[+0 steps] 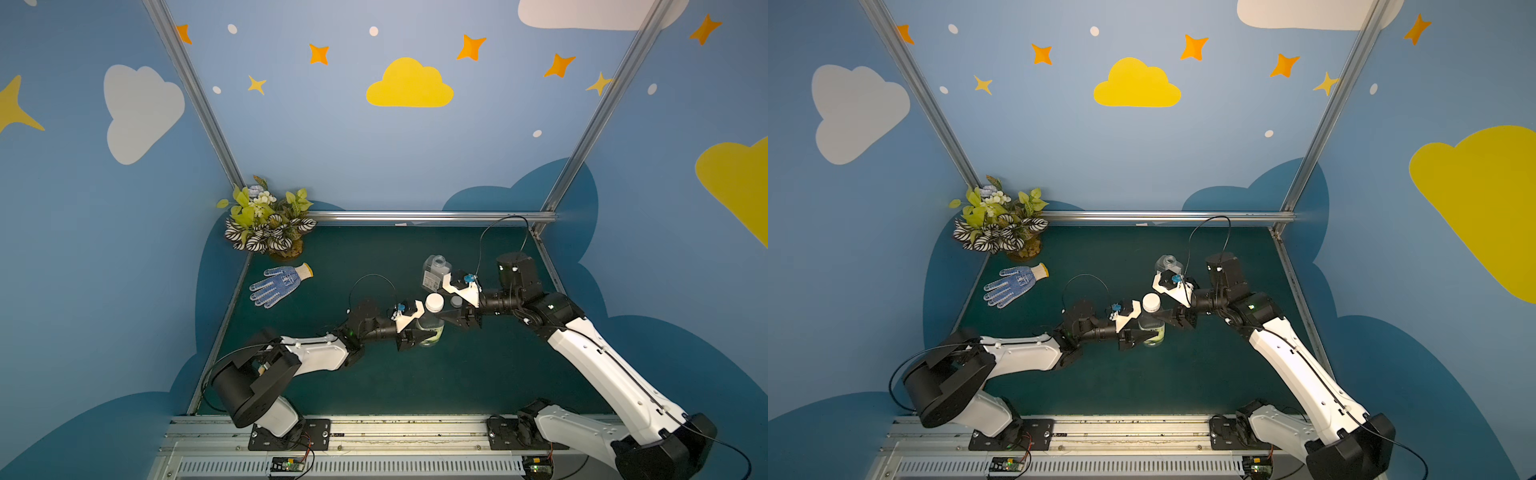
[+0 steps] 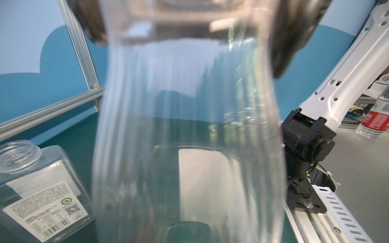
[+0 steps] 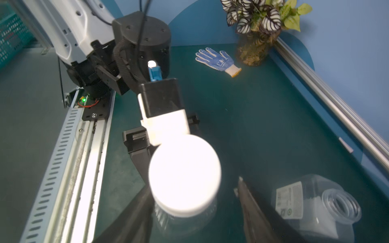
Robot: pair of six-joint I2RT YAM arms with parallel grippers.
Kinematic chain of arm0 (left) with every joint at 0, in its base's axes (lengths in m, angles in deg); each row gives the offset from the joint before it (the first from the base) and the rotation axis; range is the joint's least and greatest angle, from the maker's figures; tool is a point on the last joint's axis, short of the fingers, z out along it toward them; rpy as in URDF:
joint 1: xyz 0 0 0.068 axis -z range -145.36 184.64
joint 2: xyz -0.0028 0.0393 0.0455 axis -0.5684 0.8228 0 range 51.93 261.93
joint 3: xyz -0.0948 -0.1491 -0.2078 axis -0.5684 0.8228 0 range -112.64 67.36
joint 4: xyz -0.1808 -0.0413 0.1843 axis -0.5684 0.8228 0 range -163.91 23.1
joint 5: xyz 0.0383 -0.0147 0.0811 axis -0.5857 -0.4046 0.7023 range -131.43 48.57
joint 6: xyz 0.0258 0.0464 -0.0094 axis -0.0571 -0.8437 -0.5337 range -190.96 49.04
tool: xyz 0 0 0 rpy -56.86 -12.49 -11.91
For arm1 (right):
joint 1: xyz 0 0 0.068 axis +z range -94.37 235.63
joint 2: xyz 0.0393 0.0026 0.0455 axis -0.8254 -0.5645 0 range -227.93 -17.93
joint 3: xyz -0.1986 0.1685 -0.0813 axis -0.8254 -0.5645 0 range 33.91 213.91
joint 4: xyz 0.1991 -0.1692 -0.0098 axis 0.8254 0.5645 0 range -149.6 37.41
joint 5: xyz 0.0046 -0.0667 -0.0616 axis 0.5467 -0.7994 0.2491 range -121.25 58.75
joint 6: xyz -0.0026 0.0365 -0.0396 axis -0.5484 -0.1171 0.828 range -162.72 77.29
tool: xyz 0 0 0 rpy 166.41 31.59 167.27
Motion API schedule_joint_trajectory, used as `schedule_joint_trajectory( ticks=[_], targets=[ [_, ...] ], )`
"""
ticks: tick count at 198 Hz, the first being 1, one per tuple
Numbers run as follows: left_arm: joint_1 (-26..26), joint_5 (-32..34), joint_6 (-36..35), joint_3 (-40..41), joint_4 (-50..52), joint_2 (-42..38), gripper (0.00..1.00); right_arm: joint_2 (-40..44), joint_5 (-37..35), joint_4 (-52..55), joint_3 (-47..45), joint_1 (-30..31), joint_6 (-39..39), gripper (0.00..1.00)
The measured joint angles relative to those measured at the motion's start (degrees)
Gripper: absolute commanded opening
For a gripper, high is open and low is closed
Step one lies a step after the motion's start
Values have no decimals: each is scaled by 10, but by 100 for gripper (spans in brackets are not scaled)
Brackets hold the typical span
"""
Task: Screw on the bottle caps
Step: Screw the bottle cap onto the plastic bottle.
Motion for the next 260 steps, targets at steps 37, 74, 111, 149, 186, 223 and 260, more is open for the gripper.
schedule_joint_trajectory(
  ticks=[37, 74, 111, 149, 186, 223, 260],
  targets=[
    [20, 67, -47, 0, 27, -5, 33, 20, -41, 2, 6, 3, -36, 91],
    [63, 188, -97, -9, 78, -6, 32, 30, -144, 10, 27, 45, -103, 92],
    [87, 302, -112, -19, 110, -6, 30, 32, -298, 52, 97, 82, -236, 81],
    [95, 380, -112, -39, 143, -6, 30, 14, -381, 127, 168, 90, -385, 76],
    [100, 417, -113, -48, 162, -6, 29, -40, -389, 193, 191, 101, -488, 73],
    [103, 436, -122, -48, 178, -6, 29, -86, -377, 223, 195, 111, -534, 73],
    [105, 445, -127, -48, 183, -6, 29, -90, -360, 224, 195, 118, -561, 65]
  ],
)
